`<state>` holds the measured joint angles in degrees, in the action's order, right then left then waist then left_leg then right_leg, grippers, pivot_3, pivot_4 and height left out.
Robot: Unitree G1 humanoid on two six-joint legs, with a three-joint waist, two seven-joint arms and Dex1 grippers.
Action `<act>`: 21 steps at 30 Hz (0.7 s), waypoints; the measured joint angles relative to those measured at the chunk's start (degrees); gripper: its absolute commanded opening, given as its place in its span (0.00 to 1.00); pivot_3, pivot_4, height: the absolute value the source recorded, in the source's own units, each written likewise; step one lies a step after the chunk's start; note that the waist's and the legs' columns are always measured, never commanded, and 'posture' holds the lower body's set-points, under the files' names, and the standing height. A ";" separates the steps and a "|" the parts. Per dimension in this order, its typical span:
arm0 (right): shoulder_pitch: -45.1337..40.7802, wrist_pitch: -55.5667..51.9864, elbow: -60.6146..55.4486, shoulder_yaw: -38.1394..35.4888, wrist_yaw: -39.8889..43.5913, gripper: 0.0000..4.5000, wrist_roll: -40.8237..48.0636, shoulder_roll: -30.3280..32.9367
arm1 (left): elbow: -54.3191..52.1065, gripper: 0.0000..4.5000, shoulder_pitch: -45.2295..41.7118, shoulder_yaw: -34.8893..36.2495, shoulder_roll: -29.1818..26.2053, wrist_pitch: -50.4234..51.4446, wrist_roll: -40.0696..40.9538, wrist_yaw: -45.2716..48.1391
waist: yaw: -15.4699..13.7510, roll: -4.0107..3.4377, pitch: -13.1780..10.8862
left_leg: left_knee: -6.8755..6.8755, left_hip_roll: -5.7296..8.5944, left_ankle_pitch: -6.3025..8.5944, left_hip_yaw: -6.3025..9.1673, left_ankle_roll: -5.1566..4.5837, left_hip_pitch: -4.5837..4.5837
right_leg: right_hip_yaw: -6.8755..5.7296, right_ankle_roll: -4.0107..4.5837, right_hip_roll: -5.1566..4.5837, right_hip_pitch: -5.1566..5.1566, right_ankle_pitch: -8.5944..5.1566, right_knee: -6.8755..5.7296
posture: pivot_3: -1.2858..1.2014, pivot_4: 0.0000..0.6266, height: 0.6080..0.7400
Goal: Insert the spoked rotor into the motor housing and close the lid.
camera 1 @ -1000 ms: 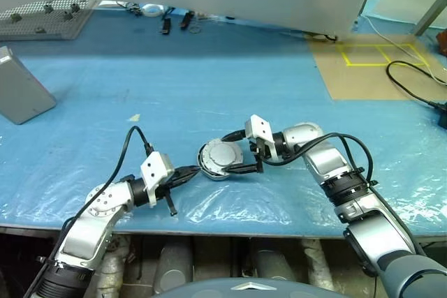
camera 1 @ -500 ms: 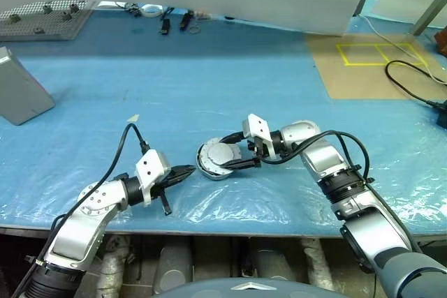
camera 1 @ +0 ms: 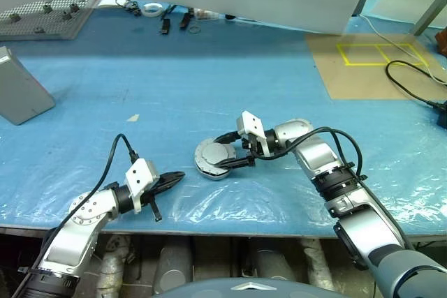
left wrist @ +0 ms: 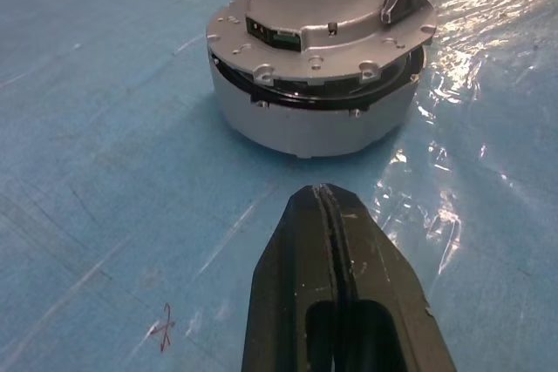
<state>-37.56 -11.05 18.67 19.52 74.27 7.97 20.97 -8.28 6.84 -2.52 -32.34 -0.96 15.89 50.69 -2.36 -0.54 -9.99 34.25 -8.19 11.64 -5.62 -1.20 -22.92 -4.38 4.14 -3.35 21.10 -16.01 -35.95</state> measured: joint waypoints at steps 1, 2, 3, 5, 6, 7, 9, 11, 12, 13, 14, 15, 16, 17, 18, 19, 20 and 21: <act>0.00 0.22 0.15 0.19 -0.21 0.67 -0.12 -0.24 | 0.68 0.00 0.00 0.00 0.19 -0.76 -0.19 0.11 | 0.00 0.00 0.00 | 0.00 0.00 0.00 0.00 0.00 0.01 | 0.00 0.00 0.00 0.00 0.00 0.00 | 0.52 0.24 1.00; 0.00 0.74 0.61 0.35 -0.38 0.67 -0.29 -0.56 | 1.33 0.00 0.02 -0.03 0.39 -1.42 -0.42 0.24 | 0.01 0.00 0.00 | 0.00 0.00 0.00 0.00 0.00 0.01 | 0.00 0.00 0.00 -0.01 0.00 0.00 | 0.52 0.24 1.00; 0.00 1.03 0.90 0.39 -0.48 0.67 -0.41 -0.72 | 1.64 0.00 0.05 -0.06 0.52 -1.76 -0.52 0.32 | 0.01 0.00 0.00 | 0.00 0.00 0.00 0.00 0.00 0.01 | 0.00 0.00 0.00 0.00 0.00 -0.01 | 0.52 0.24 1.00; 0.00 2.28 1.71 0.50 -0.77 0.67 -1.03 -0.97 | 2.45 0.00 0.05 -0.09 0.84 -2.66 -0.69 0.41 | 0.01 0.00 0.00 | 0.00 0.00 0.00 -0.01 0.00 0.03 | 0.00 0.00 0.00 -0.03 0.00 0.00 | 0.52 0.24 1.00; 0.00 2.72 2.15 0.51 -0.85 0.67 -1.24 -1.20 | 3.06 0.00 0.04 -0.09 0.95 -3.09 -0.75 0.46 | 0.01 0.01 0.00 | 0.00 0.00 0.00 -0.01 0.00 0.05 | 0.01 0.00 0.00 -0.04 0.00 -0.01 | 0.52 0.24 1.00; 0.00 3.17 2.54 0.56 -0.88 0.67 -1.38 -1.35 | 3.37 0.00 0.04 -0.10 0.99 -3.21 -0.80 0.47 | 0.02 0.01 0.00 | 0.00 -0.01 0.00 -0.01 0.00 0.08 | 0.01 0.00 0.00 -0.05 0.00 -0.03 | 0.52 0.24 1.00; 0.00 4.83 3.64 0.81 -0.86 0.67 -1.52 -1.39 | 3.46 0.00 0.03 -0.12 1.07 -3.72 -0.85 0.52 | 0.02 0.01 0.01 | 0.00 -0.01 0.00 -0.03 0.01 0.18 | 0.03 0.01 0.00 -0.12 0.00 -0.05 | 0.52 0.24 1.00; -0.01 5.91 4.63 0.80 -0.77 0.67 -1.50 -1.39 | 3.47 0.00 0.03 -0.13 1.07 -4.18 -0.87 0.56 | 0.01 0.01 0.01 | -0.01 -0.02 0.00 -0.04 0.01 0.35 | 0.04 0.02 0.00 -0.28 0.00 -0.04 | 0.52 0.24 1.00; -0.08 6.40 5.13 0.77 -0.69 0.67 -1.48 -1.39 | 3.47 0.00 0.04 -0.13 1.07 -4.29 -0.90 0.59 | 0.01 0.01 0.01 | -0.02 -0.03 0.00 -0.05 0.02 0.45 | 0.05 0.02 0.00 -0.36 0.00 -0.04 | 0.52 0.24 1.00; -0.21 6.86 5.66 0.75 -0.56 0.67 -1.47 -1.38 | 3.50 0.00 0.04 -0.13 1.07 -4.36 -0.92 0.65 | 0.00 0.01 0.01 | -0.03 -0.03 0.00 -0.07 0.02 0.55 | 0.07 0.02 0.00 -0.45 0.00 -0.03 | 0.52 0.24 1.00; -0.42 7.14 6.25 0.72 -0.38 0.67 -1.47 -1.36 | 3.61 0.00 0.05 -0.13 1.07 -4.55 -0.95 0.85 | -0.03 0.00 0.01 | -0.04 -0.03 0.01 -0.08 0.02 0.68 | 0.08 0.02 0.00 -0.57 0.00 -0.01 | 0.52 0.24 1.00; -0.57 7.35 6.71 0.70 -0.26 0.67 -1.47 -1.35 | 3.64 0.00 0.05 -0.15 1.07 -4.65 -0.98 0.96 | -0.07 0.00 0.01 | -0.05 -0.04 0.01 -0.09 0.03 0.81 | 0.08 0.02 0.00 -0.70 0.00 0.02 | 0.52 0.24 1.00; -0.68 7.48 6.97 0.70 -0.20 0.67 -1.48 -1.35 | 3.64 0.00 0.05 -0.16 1.07 -4.68 -1.00 0.99 | -0.11 0.00 0.01 | -0.06 -0.04 0.01 -0.10 0.03 0.92 | 0.08 0.03 0.00 -0.80 0.00 0.05 | 0.52 0.24 1.00; -0.78 7.64 7.18 0.71 -0.12 0.67 -1.49 -1.32 | 3.63 0.00 0.02 -0.20 1.08 -4.68 -1.03 0.99 | -0.14 0.00 0.01 | -0.06 -0.05 0.01 -0.10 0.04 0.96 | 0.08 0.02 0.00 -0.85 0.00 0.06 | 0.52 0.24 1.00; -0.81 8.10 7.39 0.73 -0.02 0.67 -1.51 -1.24 | 3.63 0.00 -0.04 -0.31 1.10 -4.67 -1.07 0.99 | -0.16 0.00 0.01 | -0.06 -0.04 0.01 -0.12 0.04 0.96 | 0.08 0.03 -0.01 -0.86 0.00 0.06 | 0.52 0.24 1.00; -0.82 8.48 7.49 0.76 0.06 0.67 -1.52 -1.18 | 3.63 0.00 -0.06 -0.40 1.19 -4.67 -1.12 0.98 | -0.17 0.00 0.01 | -0.06 -0.05 0.01 -0.13 0.04 0.96 | 0.08 0.03 -0.01 -0.86 0.00 0.06 | 0.52 0.24 1.00; -0.82 8.96 7.55 0.84 0.21 0.67 -1.54 -1.08 | 3.63 0.00 -0.17 -0.49 1.30 -4.64 -1.18 0.96 | -0.18 0.00 0.01 | -0.06 -0.05 0.01 -0.14 0.04 0.95 | 0.08 0.03 -0.01 -0.86 0.00 0.07 | 0.52 0.24 1.00; -0.82 9.39 7.59 0.92 0.37 0.67 -1.55 -0.97 | 3.63 0.00 -0.33 -0.58 1.38 -4.62 -1.24 0.95 | -0.18 0.00 0.01 | -0.06 -0.05 0.01 -0.14 0.03 0.94 | 0.08 0.03 -0.01 -0.86 0.00 0.07 | 0.52 0.24 1.00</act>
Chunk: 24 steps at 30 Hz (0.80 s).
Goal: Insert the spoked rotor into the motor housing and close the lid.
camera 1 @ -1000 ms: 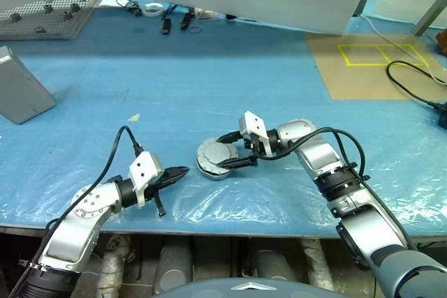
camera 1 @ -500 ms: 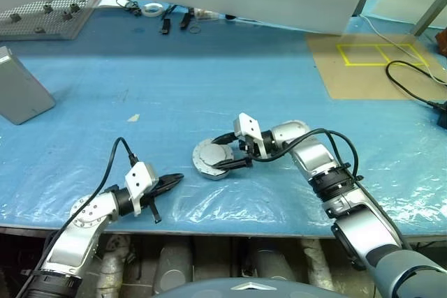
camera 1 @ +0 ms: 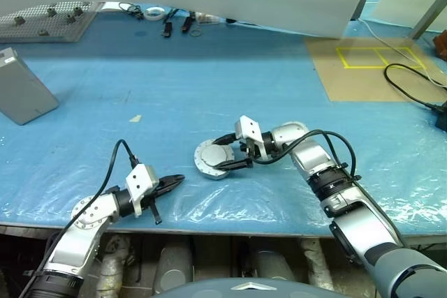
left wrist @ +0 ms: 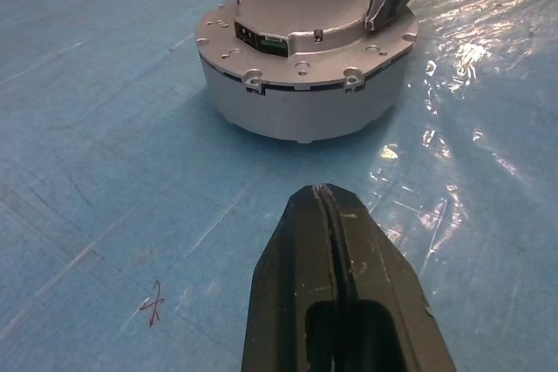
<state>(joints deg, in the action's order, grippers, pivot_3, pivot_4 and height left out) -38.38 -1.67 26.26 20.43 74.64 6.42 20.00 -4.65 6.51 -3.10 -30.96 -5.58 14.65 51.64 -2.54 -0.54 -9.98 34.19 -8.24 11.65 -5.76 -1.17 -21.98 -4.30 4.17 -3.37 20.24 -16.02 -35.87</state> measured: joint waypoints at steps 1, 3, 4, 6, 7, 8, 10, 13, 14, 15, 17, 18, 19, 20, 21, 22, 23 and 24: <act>0.00 0.17 0.00 0.02 0.18 0.67 0.00 0.04 | -0.01 0.00 -0.25 -0.13 0.02 0.03 -0.01 -0.01 | 0.00 0.00 0.00 | 0.00 0.00 0.00 0.00 0.00 -0.01 | 0.00 0.00 0.00 0.01 0.00 0.01 | 0.52 0.24 1.00; 0.00 0.51 0.00 0.11 0.36 0.67 -0.01 0.13 | -0.06 0.00 -0.73 -0.33 0.02 0.09 -0.13 -0.02 | 0.01 0.00 0.00 | -0.01 0.00 0.00 0.00 0.00 -0.03 | 0.00 0.00 0.00 0.02 0.00 0.03 | 0.52 0.24 1.00; 0.01 0.99 -0.01 0.31 0.46 0.67 -0.01 0.25 | -0.23 0.00 -0.92 -0.48 0.02 0.15 -0.19 -0.04 | 0.03 0.00 0.00 | -0.02 0.00 0.00 0.00 -0.01 -0.04 | -0.01 0.00 0.00 0.02 0.00 0.05 | 0.52 0.24 1.00; 0.02 1.28 -0.07 0.45 0.59 0.67 0.00 0.40 | -0.53 0.00 -0.99 -0.82 0.02 0.64 -0.19 -0.05 | 0.04 0.00 0.00 | -0.03 0.00 0.00 -0.01 -0.01 -0.04 | -0.01 0.00 0.00 0.02 0.00 0.08 | 0.52 0.24 1.00; 0.04 1.34 -0.07 0.45 0.58 0.67 0.00 0.40 | -0.58 0.00 -0.99 -0.94 0.02 0.85 -0.20 -0.05 | 0.03 0.00 0.00 | -0.04 0.00 0.00 -0.01 -0.01 -0.05 | -0.01 0.00 0.00 0.02 0.00 0.09 | 0.52 0.24 1.00; 0.06 1.48 -0.05 0.47 0.55 0.67 0.00 0.42 | -0.61 0.00 -0.98 -0.97 0.02 1.05 -0.20 -0.05 | 0.02 0.00 0.00 | -0.04 0.00 0.00 -0.01 -0.01 -0.04 | -0.01 0.00 0.00 0.02 0.00 0.09 | 0.52 0.24 1.00; 0.20 1.71 -0.04 0.49 0.50 0.67 -0.01 0.46 | -0.76 0.00 -0.98 -0.97 0.01 1.19 -0.20 -0.03 | 0.01 0.00 0.00 | -0.04 0.00 0.00 -0.01 -0.01 -0.04 | -0.01 0.00 0.00 0.02 0.00 0.09 | 0.52 0.24 1.00; 0.44 0.90 -0.05 0.21 0.51 0.67 0.27 0.46 | -1.02 0.00 -0.98 -0.97 0.01 1.43 -0.09 0.06 | -0.01 0.00 0.00 | -0.04 0.00 0.00 -0.01 -0.01 -0.03 | -0.01 0.00 0.00 0.00 0.00 0.09 | 0.52 0.24 1.00; 0.42 -0.47 0.01 -0.19 0.57 0.67 0.80 0.44 | -1.25 0.00 -0.99 -0.97 0.01 1.72 0.00 0.13 | -0.03 0.00 0.00 | -0.04 0.00 0.00 -0.01 -0.01 -0.03 | -0.01 0.00 0.00 0.00 0.00 0.09 | 0.52 0.24 1.00; 0.41 -1.69 0.14 -0.57 0.71 0.67 1.34 0.42 | -1.50 0.00 -0.98 -0.96 -0.01 1.79 0.06 0.22 | -0.07 0.00 0.00 | -0.04 0.00 0.00 -0.01 -0.01 -0.03 | -0.01 0.00 0.00 0.00 0.00 0.09 | 0.52 0.24 1.00; 0.27 -3.66 0.51 -1.19 1.09 0.67 2.28 0.42 | -1.86 0.00 -1.01 -0.96 -0.06 1.81 0.09 0.50 | -0.10 0.00 0.00 | -0.04 0.00 0.00 -0.01 -0.01 -0.03 | -0.01 0.00 0.00 0.00 0.00 0.09 | 0.52 0.24 1.00; 0.08 -4.23 0.75 -1.33 1.36 0.67 2.52 0.43 | -1.89 0.00 -1.05 -0.97 -0.07 1.83 0.09 0.58 | -0.09 0.00 0.00 | -0.04 0.00 0.00 -0.01 -0.01 -0.03 | -0.01 0.00 0.00 0.00 0.00 0.09 | 0.52 0.24 1.00; -0.04 -4.52 0.81 -1.38 1.53 0.67 2.57 0.43 | -1.89 0.00 -1.12 -0.97 -0.06 1.86 0.09 0.60 | -0.08 0.00 0.00 | -0.04 -0.01 0.00 -0.01 -0.01 -0.03 | -0.01 0.00 0.00 0.01 0.00 0.08 | 0.52 0.24 1.00; -0.08 -4.94 0.77 -1.47 1.66 0.67 2.65 0.44 | -1.89 0.00 -1.27 -0.98 -0.06 1.89 0.09 0.60 | -0.09 0.00 0.00 | -0.04 -0.01 0.00 -0.01 -0.01 -0.03 | -0.01 0.00 0.01 0.01 0.00 0.08 | 0.52 0.24 1.00; -0.10 -5.34 0.69 -1.56 1.84 0.67 2.78 0.44 | -1.90 0.00 -1.42 -0.99 -0.06 1.95 0.09 0.61 | -0.11 0.00 0.00 | -0.05 -0.01 0.00 -0.01 -0.01 -0.03 | -0.01 0.00 0.01 0.01 0.00 0.09 | 0.52 0.24 1.00; -0.09 -5.79 0.46 -1.65 2.08 0.67 2.83 0.50 | -1.90 0.00 -1.63 -1.03 -0.06 2.15 0.08 0.60 | -0.11 0.00 0.00 | -0.05 -0.01 0.00 -0.01 -0.01 -0.03 | -0.01 0.00 0.00 0.01 0.00 0.09 | 0.52 0.24 1.00; -0.07 -5.89 0.17 -1.63 2.29 0.67 2.78 0.63 | -1.90 0.00 -1.84 -1.10 -0.05 2.34 0.08 0.60 | -0.11 0.00 0.00 | -0.05 -0.01 0.00 -0.01 -0.01 -0.05 | -0.01 0.00 0.00 0.02 0.00 0.09 | 0.52 0.24 1.00; -0.01 -5.85 -0.15 -1.53 2.62 0.67 2.72 0.81 | -1.94 0.00 -1.98 -1.13 -0.05 2.39 0.08 0.59 | -0.10 0.00 0.00 | -0.05 -0.01 0.00 -0.01 -0.01 -0.07 | -0.01 0.00 0.00 0.03 0.00 0.10 | 0.52 0.24 1.00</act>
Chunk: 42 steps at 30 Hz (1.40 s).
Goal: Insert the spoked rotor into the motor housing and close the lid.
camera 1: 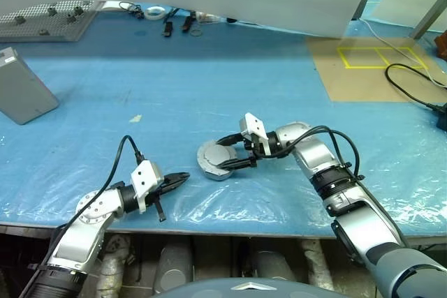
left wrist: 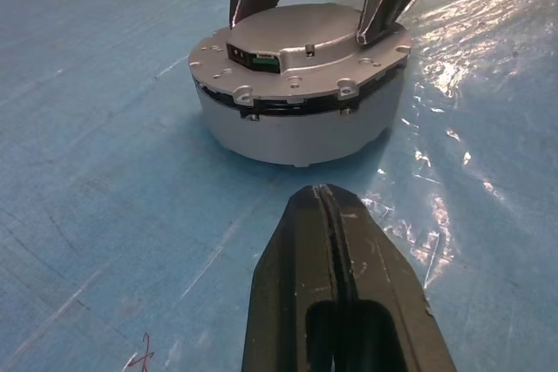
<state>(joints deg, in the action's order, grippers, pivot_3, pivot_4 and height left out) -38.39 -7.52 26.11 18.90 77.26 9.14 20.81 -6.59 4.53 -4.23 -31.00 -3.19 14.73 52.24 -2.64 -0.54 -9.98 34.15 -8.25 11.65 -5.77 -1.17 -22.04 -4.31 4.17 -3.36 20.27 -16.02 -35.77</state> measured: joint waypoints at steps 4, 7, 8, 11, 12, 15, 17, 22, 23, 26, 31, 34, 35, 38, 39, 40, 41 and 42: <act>1.24 1.19 -1.85 0.67 0.10 0.67 -0.50 0.77 | -1.00 0.00 -0.02 -0.23 0.04 0.97 0.00 -0.06 | 0.07 0.00 0.00 | -0.05 0.00 0.00 0.00 0.00 -0.01 | 0.00 0.00 0.00 0.02 0.00 0.03 | 0.52 0.24 1.00; 1.60 3.60 -2.03 1.19 -0.26 0.67 -1.44 0.90 | -1.63 0.00 -0.02 -0.30 0.05 1.71 0.00 -0.18 | 0.15 0.00 0.00 | -0.06 -0.01 0.00 -0.01 0.00 0.01 | 0.00 0.00 0.01 0.01 0.00 0.02 | 0.52 0.24 1.00; 1.66 4.09 -1.94 1.33 -0.56 0.67 -1.49 0.88 | -2.20 0.00 0.01 -0.30 0.05 2.23 0.01 -0.26 | 0.15 0.00 0.00 | -0.06 -0.01 0.00 -0.01 0.00 0.04 | 0.00 0.00 0.00 0.00 0.00 0.02 | 0.52 0.24 1.00; 1.69 5.35 -1.32 1.61 -0.92 0.67 -1.70 0.83 | -3.76 0.00 0.01 -0.32 0.05 3.38 0.01 -0.55 | 0.23 0.00 0.01 | -0.06 -0.01 0.00 -0.02 0.00 0.12 | 0.01 0.00 0.01 -0.06 0.00 0.01 | 0.52 0.24 1.00; 1.69 5.70 -1.03 1.65 -0.93 0.67 -1.70 0.81 | -4.25 0.00 0.01 -0.33 0.05 3.77 0.02 -0.67 | 0.24 -0.01 0.01 | -0.06 -0.02 0.00 -0.02 0.01 0.15 | 0.02 0.00 0.01 -0.08 0.00 0.00 | 0.52 0.24 1.00; 1.48 6.61 0.08 1.66 -0.71 0.67 -1.70 0.80 | -5.46 0.00 -0.03 -0.33 0.08 4.99 0.30 -1.14 | 0.22 -0.05 0.04 | -0.07 -0.02 0.01 -0.05 0.02 0.29 | 0.03 0.00 0.01 -0.21 0.00 0.02 | 0.52 0.24 1.00; 0.88 6.99 1.12 1.76 -0.13 0.67 -1.69 0.79 | -5.71 0.00 -0.20 -0.34 0.09 5.70 0.41 -1.27 | 0.18 -0.09 0.07 | -0.06 -0.02 0.01 -0.08 0.02 0.31 | 0.05 0.00 0.00 -0.24 0.00 0.01 | 0.52 0.24 1.00; -1.02 6.73 4.11 1.92 0.90 0.67 -1.54 0.43 | -6.15 0.00 -0.79 -0.39 0.15 6.43 0.54 -1.34 | 0.12 -0.14 0.10 | -0.06 -0.04 0.00 -0.12 0.02 0.37 | 0.06 0.01 -0.01 -0.31 0.00 0.01 | 0.52 0.24 1.00; -1.32 6.03 4.54 1.79 1.16 0.67 -1.44 0.33 | -6.25 0.00 -1.00 -0.44 0.18 6.46 0.55 -1.35 | 0.09 -0.15 0.11 | -0.06 -0.06 0.00 -0.15 0.03 0.38 | 0.05 0.01 -0.01 -0.32 0.00 0.01 | 0.52 0.24 1.00; -1.65 4.38 4.85 1.42 1.70 0.67 -1.17 0.26 | -6.31 0.00 -1.21 -0.55 0.20 6.46 0.58 -1.33 | 0.01 -0.20 0.14 | -0.06 -0.33 0.00 -0.61 0.04 0.40 | 0.06 0.01 -0.01 -0.31 0.00 0.02 | 0.52 0.24 1.00; -1.79 1.56 5.32 0.27 2.81 0.67 0.20 -0.03 | -6.31 0.00 -1.26 -0.57 0.23 6.46 0.66 -1.28 | -0.07 -0.21 0.14 | -0.08 -0.58 -0.01 -1.14 0.02 0.27 | 0.14 0.01 -0.01 -0.13 0.00 0.09 | 0.52 0.24 1.00; -1.05 0.33 4.24 -0.59 3.06 0.67 1.28 -0.03 | -6.41 0.00 -1.23 -0.71 0.40 6.75 0.69 -1.40 | -0.08 -0.21 0.14 | -0.09 -0.59 -0.01 -1.18 0.00 0.06 | 0.14 0.01 -0.01 0.08 0.00 0.10 | 0.52 0.24 1.00; -0.97 0.28 4.00 -0.73 2.97 0.67 1.38 -0.03 | -6.51 0.00 -1.22 -0.79 0.40 6.89 0.69 -1.49 | -0.03 -0.21 0.14 | -0.09 -0.60 -0.01 -1.19 0.00 0.00 | 0.14 0.01 -0.01 0.14 0.00 0.09 | 0.52 0.24 1.00; -0.27 0.29 2.18 -0.82 2.67 0.67 1.38 0.05 | -8.23 0.00 -1.08 -1.05 0.41 7.98 0.72 -1.93 | 0.00 -0.21 0.14 | -0.11 -0.62 -0.01 -1.21 0.00 -0.18 | 0.15 0.01 0.00 0.34 0.00 0.07 | 0.52 0.24 1.00; 0.07 0.30 1.47 -0.83 2.62 0.67 1.39 0.16 | -8.70 0.00 -1.08 -1.10 0.41 8.36 0.74 -2.09 | 0.02 -0.21 0.14 | -0.11 -0.63 -0.01 -1.22 0.00 -0.22 | 0.15 0.01 0.00 0.38 0.00 0.06 | 0.52 0.24 1.00; 0.34 0.48 0.87 -0.83 2.55 0.67 1.37 0.32 | -9.12 0.00 -1.09 -1.13 0.41 8.78 0.76 -2.29 | 0.03 -0.21 0.14 | -0.11 -0.63 -0.01 -1.23 0.00 -0.26 | 0.15 0.01 0.00 0.43 0.00 0.06 | 0.52 0.24 1.00; 0.67 0.78 0.20 -0.83 2.45 0.67 1.28 0.57 | -9.76 0.00 -1.10 -1.19 0.41 9.30 0.78 -2.47 | 0.03 -0.21 0.14 | -0.11 -0.63 -0.01 -1.23 -0.01 -0.30 | 0.15 0.01 0.00 0.47 0.00 0.06 | 0.52 0.24 1.00; 0.95 1.28 -0.23 -0.78 2.44 0.67 1.17 0.89 | -10.28 0.00 -1.15 -1.30 0.41 9.95 0.81 -2.57 | 0.01 -0.21 0.14 | -0.11 -0.62 -0.02 -1.23 -0.01 -0.34 | 0.15 0.01 0.00 0.51 0.00 0.06 | 0.52 0.24 1.00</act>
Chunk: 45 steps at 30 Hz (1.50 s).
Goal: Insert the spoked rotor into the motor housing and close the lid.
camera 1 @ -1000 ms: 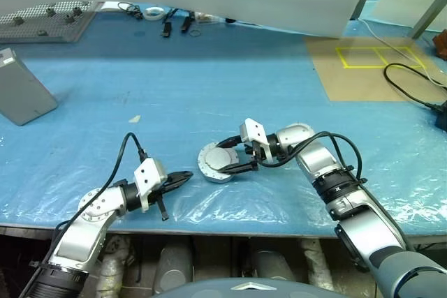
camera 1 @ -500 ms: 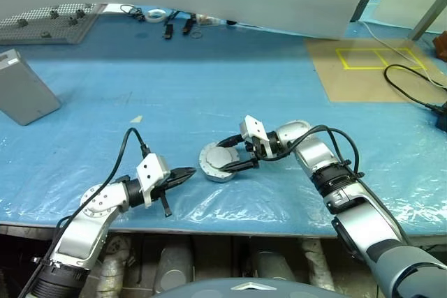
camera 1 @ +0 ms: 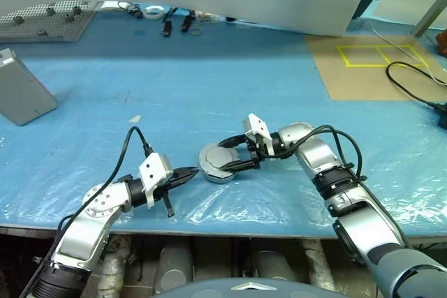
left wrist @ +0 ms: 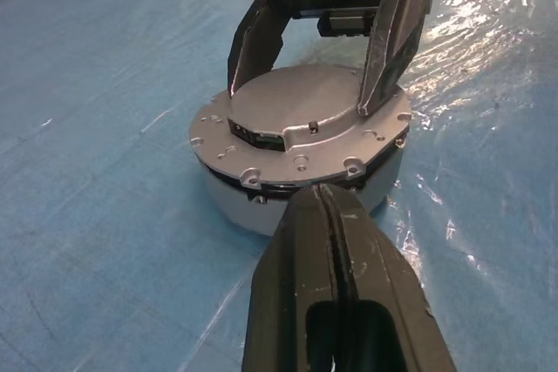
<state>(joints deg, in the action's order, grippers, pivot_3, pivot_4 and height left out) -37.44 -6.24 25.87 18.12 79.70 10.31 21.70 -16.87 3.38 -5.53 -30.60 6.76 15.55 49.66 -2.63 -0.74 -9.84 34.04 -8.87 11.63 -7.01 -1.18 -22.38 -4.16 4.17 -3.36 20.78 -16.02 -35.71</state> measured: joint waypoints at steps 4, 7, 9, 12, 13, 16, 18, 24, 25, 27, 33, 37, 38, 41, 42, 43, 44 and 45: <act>0.64 1.81 -0.88 0.10 0.03 0.67 -0.45 0.81 | -1.44 0.00 -0.58 -0.63 0.01 2.08 0.02 -0.61 | 0.03 0.00 0.00 | 0.01 0.00 0.00 0.00 0.00 -0.12 | 0.01 0.00 0.00 0.12 0.00 0.00 | 0.52 0.24 1.00; 0.71 3.63 -0.89 0.43 -0.28 0.67 -1.37 0.86 | -2.22 0.00 -1.18 -1.00 0.15 3.12 0.23 -0.94 | 0.13 0.00 0.00 | 0.01 -0.01 0.00 -0.01 0.00 -0.17 | 0.01 0.00 0.00 0.18 0.00 -0.02 | 0.52 0.24 1.00; 0.77 4.06 -0.91 0.58 -0.70 0.67 -1.48 0.85 | -2.26 0.00 -1.26 -1.01 0.15 3.58 0.44 -1.01 | 0.17 0.00 0.00 | 0.01 -0.01 0.00 -0.01 -0.01 -0.17 | 0.01 0.00 0.01 0.18 0.00 -0.02 | 0.52 0.24 1.00; 1.35 4.81 -1.14 0.62 -1.18 0.67 -1.52 0.84 | -2.26 0.00 -1.27 -1.01 0.14 4.03 0.81 -1.16 | 0.18 0.00 0.00 | 0.01 -0.01 0.00 -0.01 -0.01 -0.14 | 0.02 0.00 0.01 0.16 0.00 -0.03 | 0.52 0.24 1.00; 1.46 5.13 -1.09 0.63 -1.25 0.67 -1.54 0.84 | -2.29 0.00 -1.27 -1.01 0.13 4.09 0.86 -1.17 | 0.20 0.00 0.00 | 0.01 -0.01 0.00 -0.01 0.00 -0.12 | 0.02 0.00 0.01 0.15 0.00 -0.04 | 0.52 0.24 1.00; 1.48 6.43 -0.25 0.98 -1.33 0.67 -1.73 0.85 | -2.45 0.00 -1.25 -1.01 0.03 4.42 0.97 -1.15 | 0.18 0.00 0.00 | 0.01 -0.01 0.00 -0.02 0.00 0.01 | 0.03 0.00 0.01 0.04 0.00 -0.03 | 0.52 0.24 1.00; 1.47 7.27 0.44 1.14 -1.33 0.67 -1.83 0.86 | -2.62 0.00 -1.23 -1.01 -0.03 4.55 1.02 -1.17 | 0.17 0.00 0.00 | 0.00 -0.01 0.00 -0.04 0.00 0.15 | 0.06 0.00 0.00 -0.10 0.00 -0.01 | 0.52 0.24 1.00; 0.74 9.59 3.36 1.69 -1.79 0.67 -1.90 0.61 | -3.78 0.00 -1.24 -1.01 -0.05 5.10 1.15 -1.26 | 0.12 0.00 0.00 | -0.08 0.00 0.12 -0.10 0.21 0.80 | 0.16 0.00 0.00 -0.65 -0.01 0.03 | 0.52 0.24 1.00; 0.55 9.77 3.86 1.80 -1.84 0.67 -1.90 0.57 | -3.78 0.00 -1.26 -1.01 -0.05 5.18 1.16 -1.27 | 0.11 0.00 0.00 | -0.11 0.00 0.12 -0.13 0.22 0.91 | 0.19 0.00 0.00 -0.73 -0.01 0.02 | 0.52 0.24 1.00; 0.12 9.76 4.78 1.87 -1.74 0.67 -1.89 0.55 | -3.78 0.00 -1.44 -1.01 -0.05 5.24 1.16 -1.26 | 0.03 0.00 0.00 | -0.17 0.00 0.12 -0.19 0.24 1.09 | 0.24 0.00 -0.01 -0.87 -0.01 0.03 | 0.52 0.24 1.00; -1.11 12.60 8.11 2.25 -0.80 0.67 -1.89 0.68 | -3.84 0.00 -3.04 -1.02 -0.05 6.35 1.29 -1.27 | -0.32 0.05 0.05 | -0.51 0.02 0.05 -0.47 0.29 1.44 | 0.44 -0.01 -0.04 -1.12 -0.01 0.14 | 0.52 0.24 1.00; -1.53 14.10 9.32 2.48 0.15 0.67 -1.89 0.68 | -5.27 0.00 -3.28 -1.02 -0.05 7.79 1.61 -1.71 | -0.33 0.07 0.08 | -0.77 -0.09 -0.06 -0.96 0.25 1.47 | 0.56 -0.01 -0.09 -0.98 -0.01 0.21 | 0.52 0.24 1.00; -1.60 14.10 9.36 2.43 0.31 0.67 -1.87 0.68 | -5.82 0.00 -3.32 -1.02 -0.05 8.20 1.77 -1.89 | -0.34 0.07 0.08 | -0.79 -0.13 -0.07 -1.03 0.24 1.44 | 0.57 -0.02 -0.09 -0.94 -0.01 0.23 | 0.52 0.24 1.00; -1.55 14.01 9.39 1.62 0.64 0.67 -1.31 0.67 | -7.93 0.00 -3.65 -1.17 -0.05 10.07 2.23 -2.66 | -0.38 0.08 0.09 | -0.81 -0.34 -0.11 -1.47 0.18 1.31 | 0.62 -0.01 -0.09 -0.75 -0.01 0.29 | 0.52 0.24 1.00; -1.26 14.30 9.27 1.20 0.63 0.67 -1.20 0.67 | -8.55 0.00 -3.77 -1.18 -0.05 10.60 2.33 -2.89 | -0.39 0.08 0.09 | -0.81 -0.35 -0.11 -1.50 0.17 1.25 | 0.63 -0.01 -0.09 -0.69 -0.01 0.30 | 0.52 0.24 1.00; -0.73 14.81 9.05 0.76 0.59 0.67 -1.08 0.67 | -9.13 0.00 -3.90 -1.18 -0.05 11.25 2.46 -3.16 | -0.42 0.09 0.09 | -0.81 -0.36 -0.11 -1.52 0.17 1.21 | 0.63 -0.01 -0.09 -0.65 -0.01 0.32 | 0.52 0.24 1.00; -0.27 15.31 8.74 0.49 0.54 0.67 -1.04 0.67 | -9.63 0.00 -3.99 -1.18 -0.05 11.74 2.57 -3.42 | -0.41 0.08 0.09 | -0.83 -0.36 -0.12 -1.55 0.17 1.16 | 0.64 -0.01 -0.09 -0.60 -0.01 0.34 | 0.52 0.24 1.00; -0.07 15.88 8.54 0.40 0.48 0.67 -1.04 0.68 | -10.04 0.00 -4.07 -1.18 -0.05 12.20 2.72 -3.71 | -0.39 0.09 0.09 | -0.86 -0.36 -0.12 -1.56 0.15 1.11 | 0.65 -0.01 -0.09 -0.53 -0.01 0.34 | 0.52 0.24 1.00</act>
<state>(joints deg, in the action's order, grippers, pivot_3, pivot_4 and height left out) -37.51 9.63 34.41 18.51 80.18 9.26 22.38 -26.90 -0.69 -6.71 -30.65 18.95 18.27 45.95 -3.02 -0.66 -9.76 33.18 -9.23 11.51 -8.57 -1.03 -21.28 -3.51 4.16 -3.45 20.24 -16.03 -35.37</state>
